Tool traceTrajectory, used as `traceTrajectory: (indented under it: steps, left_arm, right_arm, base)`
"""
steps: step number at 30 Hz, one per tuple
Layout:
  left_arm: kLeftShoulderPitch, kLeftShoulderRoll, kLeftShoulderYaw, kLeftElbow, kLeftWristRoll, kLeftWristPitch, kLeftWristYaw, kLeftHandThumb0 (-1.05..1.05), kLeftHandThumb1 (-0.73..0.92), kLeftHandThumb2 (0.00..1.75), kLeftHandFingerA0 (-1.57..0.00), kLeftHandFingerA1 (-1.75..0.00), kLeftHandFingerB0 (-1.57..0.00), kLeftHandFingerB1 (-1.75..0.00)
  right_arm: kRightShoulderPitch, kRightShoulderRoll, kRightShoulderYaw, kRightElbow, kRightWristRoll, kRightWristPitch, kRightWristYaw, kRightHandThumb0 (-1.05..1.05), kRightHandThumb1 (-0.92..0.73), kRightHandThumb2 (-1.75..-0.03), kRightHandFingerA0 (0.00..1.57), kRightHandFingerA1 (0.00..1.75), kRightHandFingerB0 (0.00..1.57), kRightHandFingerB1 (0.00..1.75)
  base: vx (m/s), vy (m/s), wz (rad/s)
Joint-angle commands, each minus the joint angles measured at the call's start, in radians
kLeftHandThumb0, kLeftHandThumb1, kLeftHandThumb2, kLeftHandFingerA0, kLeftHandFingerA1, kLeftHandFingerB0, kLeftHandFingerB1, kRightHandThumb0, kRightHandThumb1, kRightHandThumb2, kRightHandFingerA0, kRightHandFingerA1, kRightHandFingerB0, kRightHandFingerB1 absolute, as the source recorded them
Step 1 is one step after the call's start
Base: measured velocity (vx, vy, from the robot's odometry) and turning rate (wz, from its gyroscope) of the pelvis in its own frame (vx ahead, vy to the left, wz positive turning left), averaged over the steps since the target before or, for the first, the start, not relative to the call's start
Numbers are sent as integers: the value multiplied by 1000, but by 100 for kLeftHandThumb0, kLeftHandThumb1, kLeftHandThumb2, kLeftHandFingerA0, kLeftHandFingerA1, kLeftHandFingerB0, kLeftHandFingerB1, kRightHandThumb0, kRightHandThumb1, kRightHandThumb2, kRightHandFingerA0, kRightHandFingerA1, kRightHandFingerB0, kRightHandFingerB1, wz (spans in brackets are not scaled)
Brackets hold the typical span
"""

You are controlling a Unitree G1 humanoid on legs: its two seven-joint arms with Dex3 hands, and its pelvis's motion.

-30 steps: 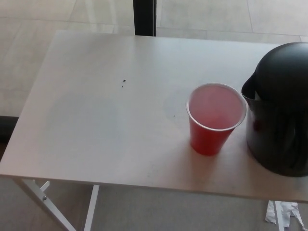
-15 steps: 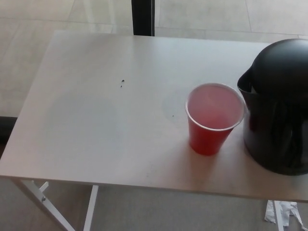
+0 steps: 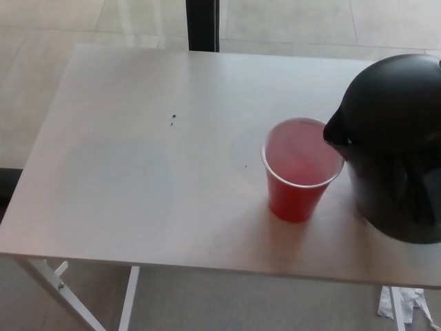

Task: The robot uses its right hand to lift up a kettle kept on the middle of the desk by its handle and tilt it into a glass kept next to it to pour out water

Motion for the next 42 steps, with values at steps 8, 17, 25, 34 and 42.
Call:
traceTrajectory:
  steps: [8, 17, 25, 34, 42]
  left_arm:
    - [-7, 35, -16, -6, 11, 17, 14, -77, 79, 63, -52, -55, -39, -48]
    - [-2, 38, -26, -24, 9, 11, 6, -76, 80, 64, -51, -58, -40, -51]
    - [-5, 39, -31, -36, 7, 22, 8, -77, 80, 64, -52, -59, -40, -52]
    - [-9, 42, -31, -39, 3, 28, -2, -78, 81, 64, -49, -57, -35, -52]
    - [-13, 43, -35, -40, 10, 24, -1, -77, 83, 64, -49, -56, -36, -51]
  right_arm:
    - [-182, -54, 132, -47, -126, 165, 187, -30, -79, -69, 82, 161, 60, 64]
    - [-275, -56, 158, -10, -133, 237, 263, -32, -78, -63, 76, 153, 63, 82]
    - [-332, -46, 197, 9, -173, 276, 296, -32, -76, -66, 73, 158, 67, 82]
    - [-397, -17, 228, 50, -188, 338, 315, -29, -67, -91, 83, 171, 71, 118]
    - [-443, -28, 272, 56, -223, 356, 346, -31, -67, -88, 98, 138, 80, 92]
  base:
    - [0, 0, 0]
    - [0, 0, 0]
    - [0, 0, 0]
    - [0, 0, 0]
    - [0, 0, 0]
